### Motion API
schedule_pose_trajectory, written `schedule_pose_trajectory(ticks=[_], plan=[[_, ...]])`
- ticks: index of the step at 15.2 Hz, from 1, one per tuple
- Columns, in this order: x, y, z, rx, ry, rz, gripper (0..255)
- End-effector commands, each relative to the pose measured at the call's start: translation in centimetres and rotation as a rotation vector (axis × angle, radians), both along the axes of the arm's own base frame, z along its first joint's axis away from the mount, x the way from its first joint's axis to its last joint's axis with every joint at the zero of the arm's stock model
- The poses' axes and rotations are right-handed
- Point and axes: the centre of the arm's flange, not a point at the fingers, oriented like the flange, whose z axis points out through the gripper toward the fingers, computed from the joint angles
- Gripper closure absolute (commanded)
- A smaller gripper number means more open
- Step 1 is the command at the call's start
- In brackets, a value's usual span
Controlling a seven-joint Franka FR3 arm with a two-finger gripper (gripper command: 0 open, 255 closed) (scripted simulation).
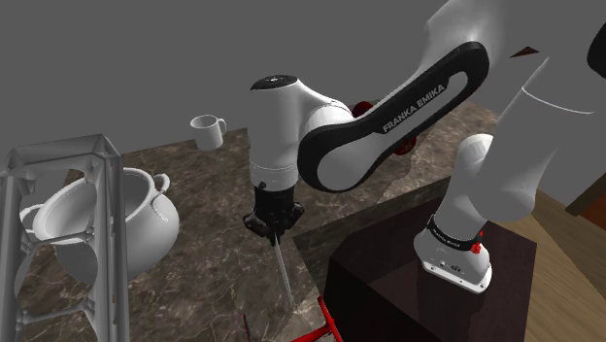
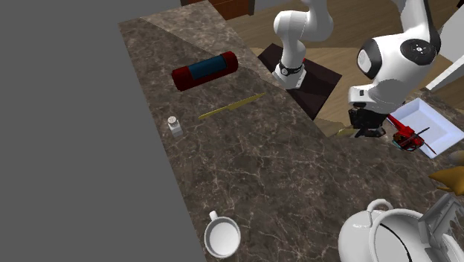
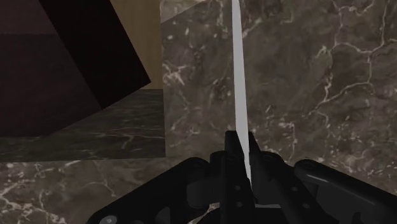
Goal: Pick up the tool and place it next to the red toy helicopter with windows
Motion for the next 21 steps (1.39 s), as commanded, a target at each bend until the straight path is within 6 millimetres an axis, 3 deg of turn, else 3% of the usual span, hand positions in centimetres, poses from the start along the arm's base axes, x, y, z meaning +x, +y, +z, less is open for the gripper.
schedule_pose_trajectory(ticks=[1, 9, 17, 18, 21], plan=[[-0.2, 0.0, -1.1, -0.001, 0.002, 0.002, 255], [-0.2, 0.0, -5.4, -0.001, 0.002, 0.002, 255], [-0.2, 0.0, -5.4, -0.001, 0.002, 0.002, 255], [-0.2, 0.0, -5.4, -0.001, 0.002, 0.002, 0], [-0.2, 0.0, -5.4, -0.001, 0.002, 0.002, 0]])
